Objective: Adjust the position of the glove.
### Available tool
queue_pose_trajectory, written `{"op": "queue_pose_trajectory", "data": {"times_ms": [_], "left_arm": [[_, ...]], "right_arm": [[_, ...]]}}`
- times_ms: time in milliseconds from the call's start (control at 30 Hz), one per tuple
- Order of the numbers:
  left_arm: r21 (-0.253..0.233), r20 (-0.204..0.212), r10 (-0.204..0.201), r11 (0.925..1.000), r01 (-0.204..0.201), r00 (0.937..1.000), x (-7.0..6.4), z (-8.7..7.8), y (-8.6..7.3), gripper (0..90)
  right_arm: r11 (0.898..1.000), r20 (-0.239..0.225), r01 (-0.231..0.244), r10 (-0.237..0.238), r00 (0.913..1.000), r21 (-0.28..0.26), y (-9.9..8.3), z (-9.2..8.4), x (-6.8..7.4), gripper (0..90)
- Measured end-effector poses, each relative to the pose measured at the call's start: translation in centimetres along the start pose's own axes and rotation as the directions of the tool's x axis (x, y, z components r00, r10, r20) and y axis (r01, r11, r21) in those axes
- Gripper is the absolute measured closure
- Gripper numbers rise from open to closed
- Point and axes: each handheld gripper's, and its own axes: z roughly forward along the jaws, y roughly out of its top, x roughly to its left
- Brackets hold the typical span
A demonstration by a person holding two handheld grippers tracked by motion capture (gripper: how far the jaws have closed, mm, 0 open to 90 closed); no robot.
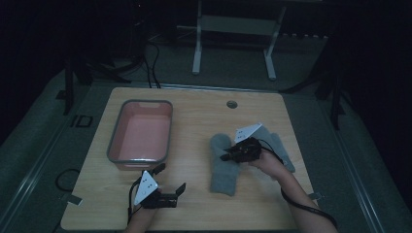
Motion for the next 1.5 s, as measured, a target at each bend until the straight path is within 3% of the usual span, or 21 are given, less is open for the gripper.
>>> {"op": "queue_pose_trajectory", "data": {"times_ms": [100,167,200,400,533,633,767,867,967,1133,1233,1333,1367,1400,1433,1467,1500], "left_arm": [[0.000,0.001,-0.001,1.0000,0.001,1.0000,0.0,0.0,0.0,1.5],[0.000,0.002,-0.001,1.0000,0.001,1.0000,0.0,0.0,0.0,1.5],[0.000,0.003,-0.001,1.0000,0.001,1.0000,0.0,0.0,0.0,1.5],[-0.001,0.001,0.001,1.0000,-0.001,1.0000,0.0,0.0,0.0,1.5],[0.000,0.001,0.001,1.0000,-0.001,1.0000,0.0,0.0,0.0,1.5],[0.000,0.002,0.001,1.0000,-0.001,1.0000,0.0,0.0,0.0,1.5],[-0.001,0.004,-0.001,1.0000,0.001,1.0000,0.0,0.0,0.0,1.5],[-0.001,0.004,0.001,1.0000,-0.001,1.0000,0.0,0.0,0.0,1.5],[-0.001,0.004,0.001,1.0000,-0.001,1.0000,0.0,0.0,0.0,1.5],[0.000,0.003,0.001,1.0000,-0.001,1.0000,0.0,0.0,0.0,1.5],[-0.001,0.003,0.003,1.0000,-0.003,1.0000,0.0,0.0,0.0,1.5],[-0.001,0.002,0.002,1.0000,-0.002,1.0000,0.0,0.0,0.0,1.5],[-0.001,0.002,0.002,1.0000,-0.002,1.0000,0.0,0.0,0.0,1.5],[-0.001,0.002,0.002,1.0000,-0.002,1.0000,0.0,0.0,0.0,1.5],[-0.001,0.002,0.002,1.0000,-0.002,1.0000,0.0,0.0,0.0,1.5],[-0.001,0.002,0.002,1.0000,-0.002,1.0000,0.0,0.0,0.0,1.5],[-0.001,0.002,0.003,1.0000,-0.003,1.0000,0.0,0.0,0.0,1.5]], "right_arm": [[0.999,0.013,-0.015,0.014,0.9998,0.052,-1.0,1.4,-0.9,70.7],[0.996,0.051,-0.018,0.014,0.9986,0.088,-1.6,2.3,-1.3,52.9],[0.997,0.033,-0.032,0.029,0.9990,0.077,-2.1,2.6,-1.7,41.6],[0.997,0.051,-0.001,-0.003,0.9987,0.074,-2.3,2.8,-2.2,28.5],[0.997,0.063,0.003,-0.008,0.9980,0.076,-2.3,2.9,-3.1,19.9],[0.998,0.080,-0.019,0.014,0.9967,0.068,-2.4,3.1,-3.4,15.6],[0.997,0.106,-0.042,0.035,0.9937,0.063,-2.2,2.9,-3.0,15.4],[0.997,0.114,-0.078,0.076,0.9905,0.018,-1.9,1.9,-2.6,13.7],[0.997,0.125,-0.083,0.083,0.9887,-0.005,-1.8,1.2,-2.2,13.7],[0.993,0.208,-0.085,0.099,0.9731,-0.076,-1.3,-1.3,-0.8,13.7],[0.979,0.210,-0.141,0.170,0.9627,-0.146,-1.4,-3.0,-0.4,13.7],[0.970,0.236,-0.167,0.207,0.9496,-0.178,-1.7,-4.6,-0.3,20.9],[0.967,0.267,-0.164,0.213,0.9399,-0.194,-2.1,-5.5,-0.2,21.9],[0.967,0.267,-0.164,0.213,0.9399,-0.194,-2.1,-5.5,-0.2,21.9],[0.967,0.288,-0.159,0.213,0.9335,-0.200,-2.3,-6.0,-0.1,22.9],[0.962,0.315,-0.168,0.231,0.9206,-0.214,-2.8,-6.8,-0.2,24.5],[0.962,0.315,-0.168,0.231,0.9206,-0.214,-2.8,-6.8,-0.2,24.5]]}}
